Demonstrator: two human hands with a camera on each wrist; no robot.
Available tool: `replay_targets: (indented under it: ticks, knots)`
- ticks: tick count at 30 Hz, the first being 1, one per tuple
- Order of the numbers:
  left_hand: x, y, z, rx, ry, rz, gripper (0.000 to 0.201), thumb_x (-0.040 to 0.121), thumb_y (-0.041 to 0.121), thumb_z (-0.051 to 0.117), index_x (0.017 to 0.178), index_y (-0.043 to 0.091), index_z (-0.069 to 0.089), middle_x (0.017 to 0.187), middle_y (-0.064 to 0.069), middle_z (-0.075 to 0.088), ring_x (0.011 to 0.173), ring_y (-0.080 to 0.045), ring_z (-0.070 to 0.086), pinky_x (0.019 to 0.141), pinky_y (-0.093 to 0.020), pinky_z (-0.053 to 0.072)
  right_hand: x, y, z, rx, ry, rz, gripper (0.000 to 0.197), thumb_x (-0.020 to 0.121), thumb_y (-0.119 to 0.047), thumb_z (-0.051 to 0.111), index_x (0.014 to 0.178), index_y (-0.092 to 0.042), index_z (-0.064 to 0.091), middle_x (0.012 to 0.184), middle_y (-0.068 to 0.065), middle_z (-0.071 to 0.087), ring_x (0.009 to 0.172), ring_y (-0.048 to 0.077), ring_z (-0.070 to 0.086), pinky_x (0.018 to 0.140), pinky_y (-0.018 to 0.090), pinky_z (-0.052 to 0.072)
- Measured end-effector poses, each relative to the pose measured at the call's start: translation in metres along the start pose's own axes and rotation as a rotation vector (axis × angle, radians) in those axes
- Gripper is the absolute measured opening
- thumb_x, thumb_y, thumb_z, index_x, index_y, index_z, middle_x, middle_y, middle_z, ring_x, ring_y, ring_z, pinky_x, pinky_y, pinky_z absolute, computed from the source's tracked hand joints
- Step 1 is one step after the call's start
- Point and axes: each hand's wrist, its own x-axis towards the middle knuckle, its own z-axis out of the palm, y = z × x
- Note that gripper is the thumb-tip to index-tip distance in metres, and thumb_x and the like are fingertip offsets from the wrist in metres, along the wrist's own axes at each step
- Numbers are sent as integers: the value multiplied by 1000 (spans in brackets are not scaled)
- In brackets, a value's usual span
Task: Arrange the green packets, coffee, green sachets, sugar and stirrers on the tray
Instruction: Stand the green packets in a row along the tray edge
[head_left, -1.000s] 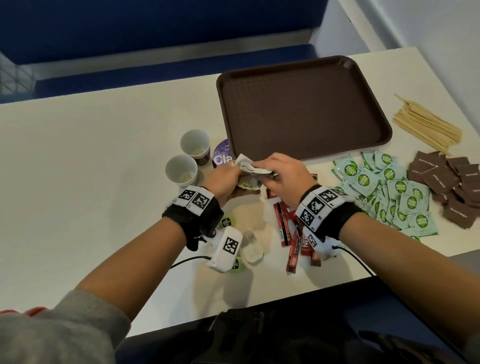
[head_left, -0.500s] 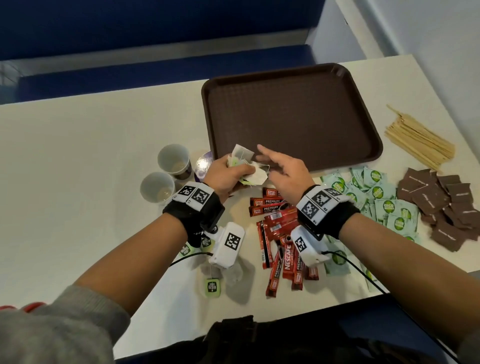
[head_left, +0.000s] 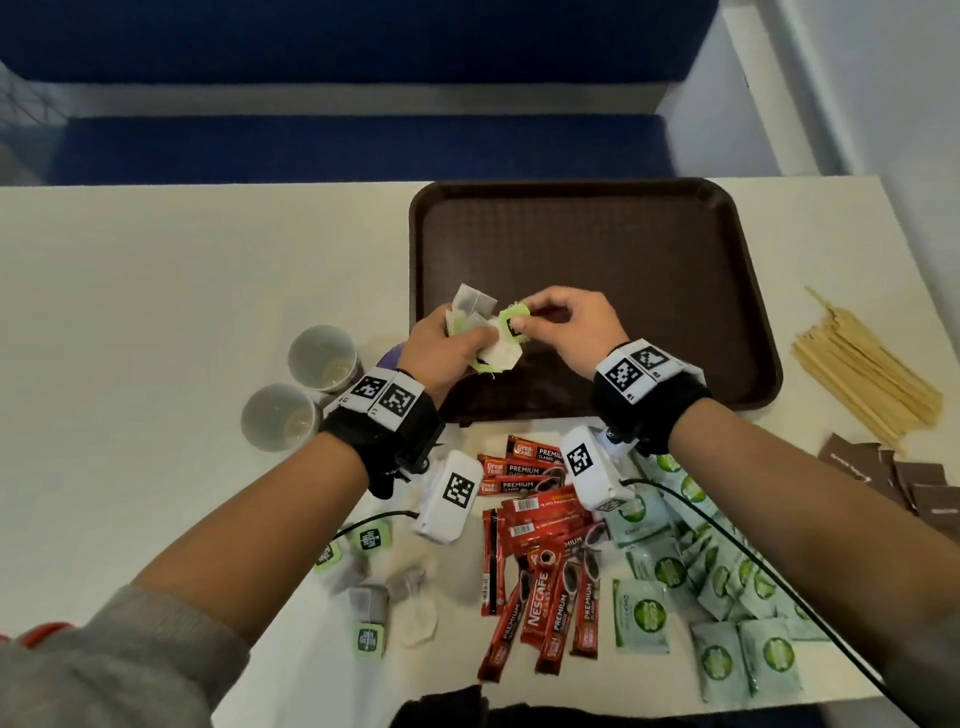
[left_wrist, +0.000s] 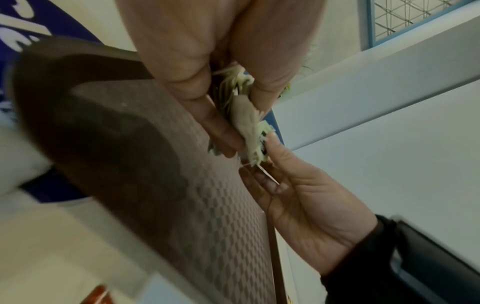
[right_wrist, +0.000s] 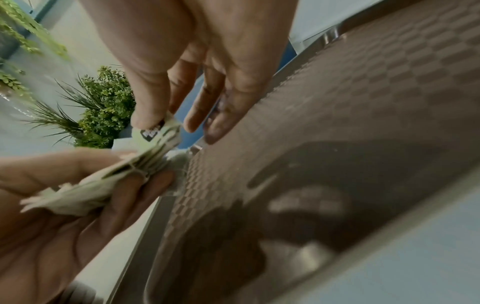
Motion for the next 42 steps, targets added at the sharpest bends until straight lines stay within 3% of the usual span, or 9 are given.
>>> replay_targets:
  ticks: [3,8,15,17,20,25,31,37,42]
  knots:
    - [10,4,2,17,70,19,49,64,28,71,108,8,62,106,-16,69,99,-31,67,91,-47,53,18,-5,-7,14,60,-53,7,78,-15,74,80,-16,67,107,4,65,93,12,61,81,6,45]
    - [21,15,1,90,129,35,38,61,34,65,95,19,61,102,-10,69,96,-27,67,91,-47,53,58,-18,-18,-10,92,-80,15,80,-21,73,72,-26,62,88,0,70,85,13,65,78,24,52]
    - [43,21,-7,140,205,34,39,63,36,62,99,21,60,103,-7,69,98,-26,65,93,-49,51,128,-31,-4,-98,38,-33,21,82,-8,70,102,-14,67,88,1,69,85,16,67,73,26,57]
    - [48,25,-7,135,224,35,31,63,36,61,93,26,58,103,-7,68,98,-26,65,94,-48,50,146,-32,4,-180,44,-40,23,82,-10,70,104,-14,67,93,2,70,89,15,66,82,29,55]
    - [54,30,-5,132,232,54,38,65,36,60,99,20,59,103,-6,68,97,-26,65,93,-48,50,167,-35,14,-260,42,-56,23,83,-13,69,106,-14,67,98,3,70,94,13,63,93,27,47]
    - [67,35,-4,148,263,63,26,81,25,64,104,15,59,103,-7,68,97,-25,64,93,-47,50,190,-38,29,-292,2,-44,22,84,-9,66,106,-13,67,97,3,70,90,12,62,90,25,49]
    - [78,33,-4,161,273,30,20,80,25,64,97,17,57,100,-7,67,95,-25,64,91,-47,51,203,-37,43,-284,-21,-37,23,81,-8,69,102,-18,65,93,3,71,82,10,63,79,20,49]
    - [81,27,-5,142,250,14,41,65,36,60,101,16,60,99,-5,69,94,-25,66,91,-48,51,209,-34,45,-298,24,-39,24,78,-6,71,99,-13,62,72,-3,68,74,10,64,86,26,52]
    - [82,27,-6,148,244,8,42,67,36,61,105,16,60,100,-5,69,94,-24,66,91,-47,51,210,-35,47,-331,35,-59,24,79,-7,71,100,-13,60,66,-8,63,84,14,67,84,26,51]
